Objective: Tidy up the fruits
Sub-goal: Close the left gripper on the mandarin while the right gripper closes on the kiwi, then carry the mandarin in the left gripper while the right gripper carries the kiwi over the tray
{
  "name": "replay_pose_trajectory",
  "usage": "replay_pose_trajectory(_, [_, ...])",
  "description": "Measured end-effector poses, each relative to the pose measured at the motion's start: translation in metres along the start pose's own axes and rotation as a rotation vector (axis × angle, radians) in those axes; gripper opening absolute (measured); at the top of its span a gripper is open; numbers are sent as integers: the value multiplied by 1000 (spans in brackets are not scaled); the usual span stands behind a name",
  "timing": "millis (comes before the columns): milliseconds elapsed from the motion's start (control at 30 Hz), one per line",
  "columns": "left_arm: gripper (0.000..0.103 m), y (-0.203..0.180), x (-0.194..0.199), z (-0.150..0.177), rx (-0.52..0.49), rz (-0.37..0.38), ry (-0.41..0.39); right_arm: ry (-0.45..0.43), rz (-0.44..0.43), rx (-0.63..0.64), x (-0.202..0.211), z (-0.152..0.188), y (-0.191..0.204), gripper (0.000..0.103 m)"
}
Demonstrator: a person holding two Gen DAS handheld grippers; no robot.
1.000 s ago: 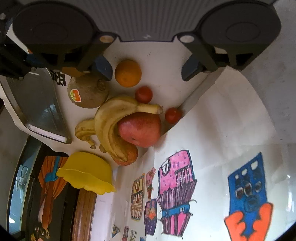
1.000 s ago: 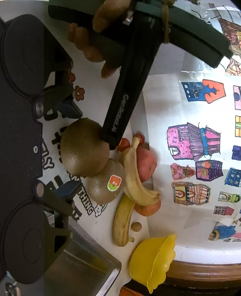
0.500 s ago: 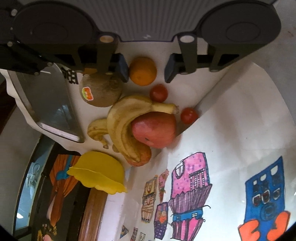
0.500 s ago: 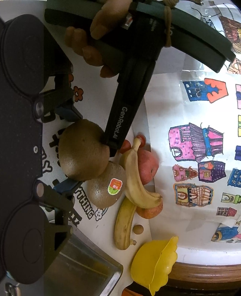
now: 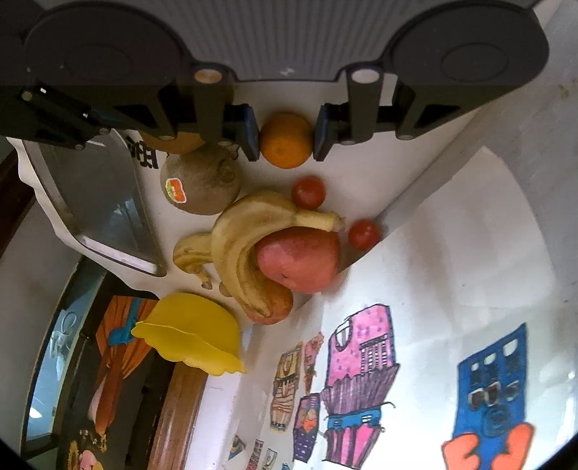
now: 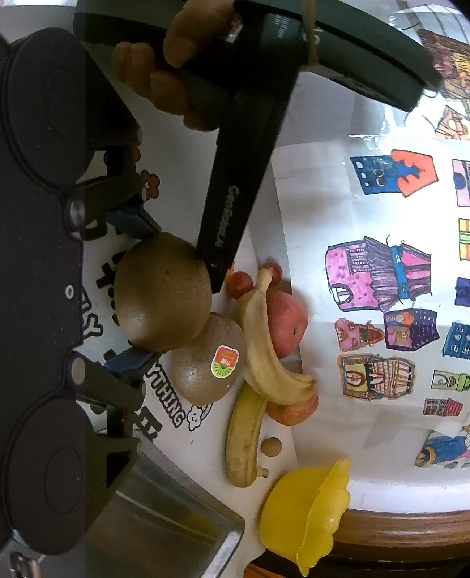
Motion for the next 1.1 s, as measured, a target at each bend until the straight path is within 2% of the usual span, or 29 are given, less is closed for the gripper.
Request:
replay_pose_trajectory(400, [34, -5, 15, 8, 7, 0, -11, -37, 16, -72, 23, 11, -9, 66])
replay_pose_trajectory(700, [34, -19, 32, 16, 1, 29, -18, -81, 48, -104, 51, 23, -11, 65])
replay_pose_trajectory(1100, [34, -68, 53, 6, -36, 100, -78, -169, 160, -143, 111, 39, -26, 65])
Point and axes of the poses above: each gripper's, at about its wrist camera, not at the fingertips, and x roughly against the way its jaws point, y to its left, z to its underside, the point moved 2 cm from there along -x, roughly the way its jaws point, and after that the axes turned 15 degrees about -z, right-handed, at the moved point
